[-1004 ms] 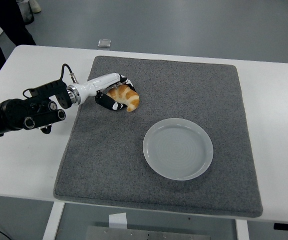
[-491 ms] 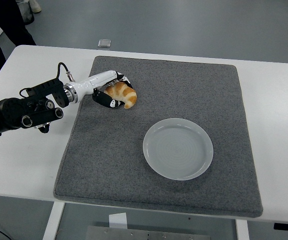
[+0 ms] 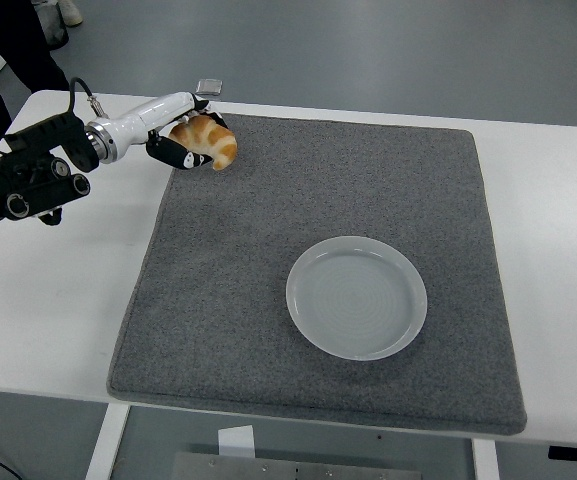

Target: Place the bread on the plate

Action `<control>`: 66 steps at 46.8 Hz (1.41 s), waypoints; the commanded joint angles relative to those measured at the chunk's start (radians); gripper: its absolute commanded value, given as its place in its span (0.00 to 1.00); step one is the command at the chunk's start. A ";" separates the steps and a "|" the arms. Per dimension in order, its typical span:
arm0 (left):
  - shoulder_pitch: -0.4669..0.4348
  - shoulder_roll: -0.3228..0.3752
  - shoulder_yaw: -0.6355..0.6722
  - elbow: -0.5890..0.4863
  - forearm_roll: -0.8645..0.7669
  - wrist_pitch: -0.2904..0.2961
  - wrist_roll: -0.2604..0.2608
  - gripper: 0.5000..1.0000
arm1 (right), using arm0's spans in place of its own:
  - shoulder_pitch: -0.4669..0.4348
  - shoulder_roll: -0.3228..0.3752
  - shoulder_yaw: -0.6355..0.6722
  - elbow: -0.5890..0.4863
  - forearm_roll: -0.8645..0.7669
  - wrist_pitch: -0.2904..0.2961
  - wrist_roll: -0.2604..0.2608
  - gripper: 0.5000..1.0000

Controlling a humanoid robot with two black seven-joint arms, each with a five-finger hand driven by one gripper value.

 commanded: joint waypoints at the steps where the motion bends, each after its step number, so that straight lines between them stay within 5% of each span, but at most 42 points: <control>1: -0.044 0.031 0.004 -0.003 0.000 -0.009 0.000 0.00 | 0.000 0.000 0.000 0.000 0.000 0.000 -0.001 0.90; 21: -0.282 0.088 0.010 0.004 0.004 -0.137 0.001 0.00 | 0.000 0.000 0.000 0.000 0.000 -0.001 -0.001 0.90; 29: -0.363 0.064 0.012 0.003 0.005 -0.144 0.012 0.00 | 0.000 0.000 0.000 0.000 0.000 -0.001 0.001 0.90; 35: -0.380 -0.017 0.013 0.009 0.005 -0.142 0.012 0.00 | 0.000 0.000 0.000 0.000 0.000 -0.001 0.001 0.90; 52: -0.403 -0.206 0.013 -0.022 0.008 -0.079 0.020 0.00 | 0.000 0.000 0.000 -0.002 0.000 -0.001 0.001 0.90; 66: -0.415 -0.191 0.039 -0.324 0.054 0.039 0.041 0.00 | 0.000 0.000 0.000 -0.002 0.000 -0.001 0.001 0.90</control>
